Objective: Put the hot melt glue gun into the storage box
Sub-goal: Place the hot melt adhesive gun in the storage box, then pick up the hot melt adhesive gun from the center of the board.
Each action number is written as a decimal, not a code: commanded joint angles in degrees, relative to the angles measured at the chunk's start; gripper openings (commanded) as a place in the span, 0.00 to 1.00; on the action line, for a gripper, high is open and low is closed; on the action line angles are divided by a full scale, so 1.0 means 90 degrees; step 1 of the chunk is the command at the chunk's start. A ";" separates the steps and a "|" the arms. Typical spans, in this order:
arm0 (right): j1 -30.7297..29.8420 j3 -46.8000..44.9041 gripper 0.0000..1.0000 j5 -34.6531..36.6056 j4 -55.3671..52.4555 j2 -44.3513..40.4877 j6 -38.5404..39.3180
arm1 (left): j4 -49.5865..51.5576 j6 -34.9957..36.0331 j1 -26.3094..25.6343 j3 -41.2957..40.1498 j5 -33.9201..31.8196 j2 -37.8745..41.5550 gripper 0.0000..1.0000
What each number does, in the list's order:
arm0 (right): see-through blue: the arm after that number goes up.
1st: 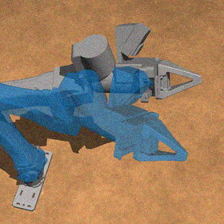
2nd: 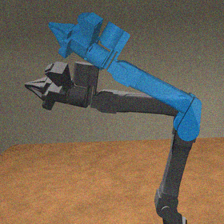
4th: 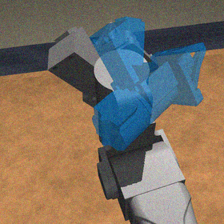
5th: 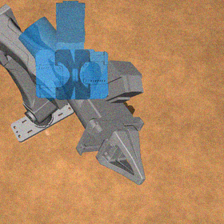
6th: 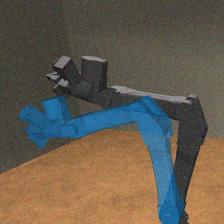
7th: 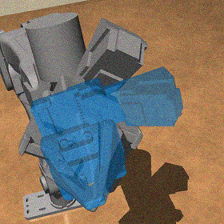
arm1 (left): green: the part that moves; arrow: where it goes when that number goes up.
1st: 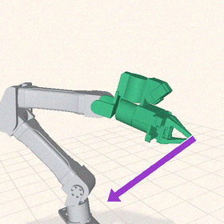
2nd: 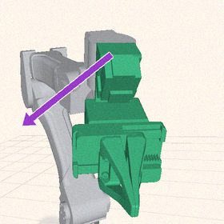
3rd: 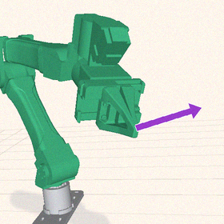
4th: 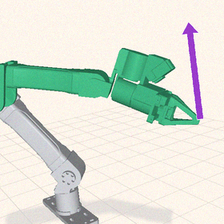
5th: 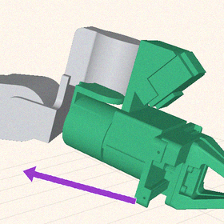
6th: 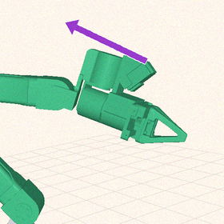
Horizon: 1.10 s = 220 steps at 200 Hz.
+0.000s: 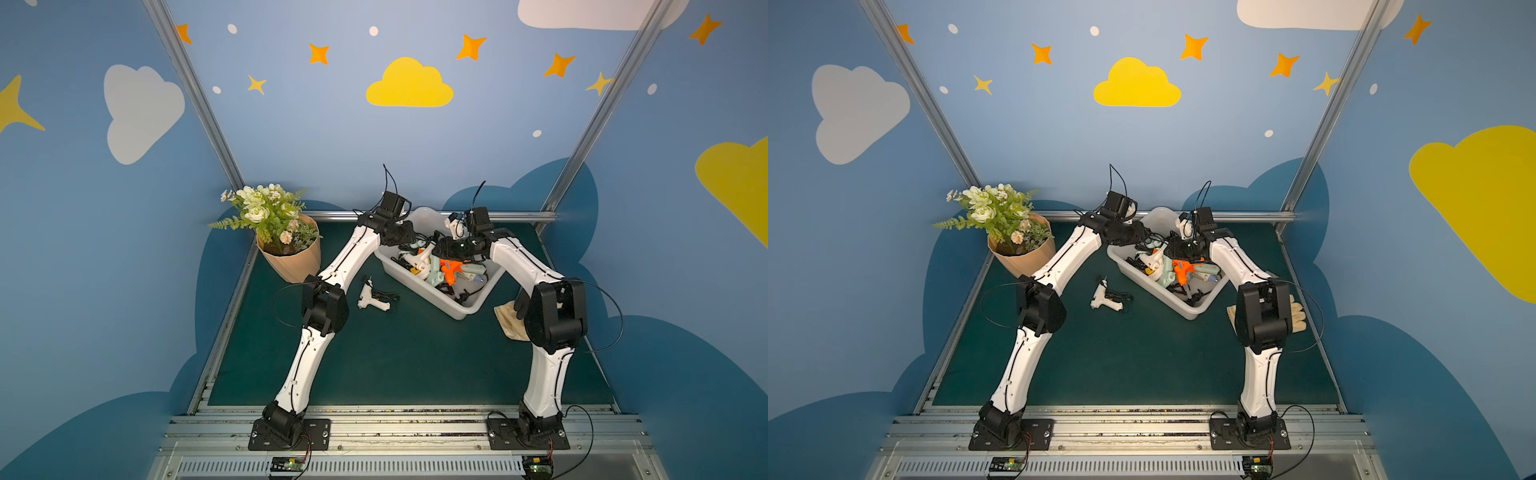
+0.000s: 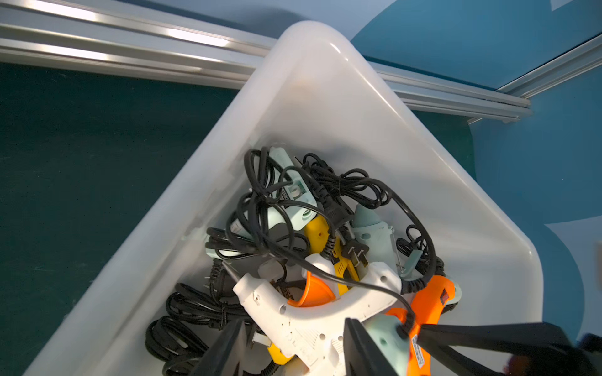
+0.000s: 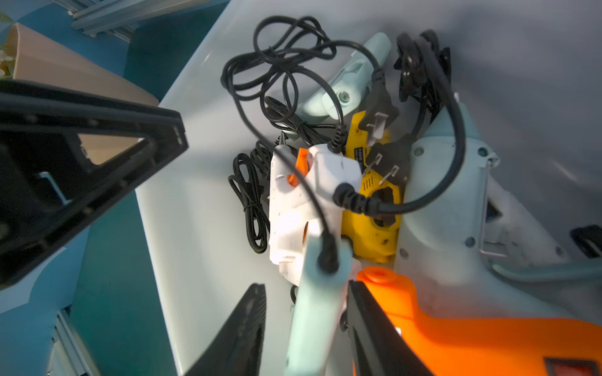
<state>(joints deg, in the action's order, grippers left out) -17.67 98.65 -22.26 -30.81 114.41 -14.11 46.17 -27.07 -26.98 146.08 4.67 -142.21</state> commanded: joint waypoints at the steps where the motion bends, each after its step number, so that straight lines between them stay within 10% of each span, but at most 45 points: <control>1: -0.0062 0.0069 0.51 0.0350 -0.0304 -0.0578 0.0179 | 0.0253 0.0373 -0.0145 0.0146 -0.0334 0.0331 0.54; 71: -0.0863 -0.0332 0.69 0.1336 -0.0827 -0.2007 0.0849 | 0.0298 0.0074 -0.0176 -0.1559 -0.1135 0.2625 1.00; 144: -0.2737 -0.1159 0.69 0.1617 -0.0520 -0.2151 0.1610 | -0.2916 -0.2014 0.0848 -0.9024 -0.2524 0.8107 1.00; 220: -0.3551 0.1779 0.83 0.2681 -0.2765 0.1095 0.2645 | -0.1810 -0.2307 0.1318 -1.1369 -0.3601 1.1636 1.00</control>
<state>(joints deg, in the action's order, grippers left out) -48.69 105.78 -4.12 -45.10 117.49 5.06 25.91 -46.33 -15.81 46.09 -22.92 -43.40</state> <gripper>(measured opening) 0.803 0.998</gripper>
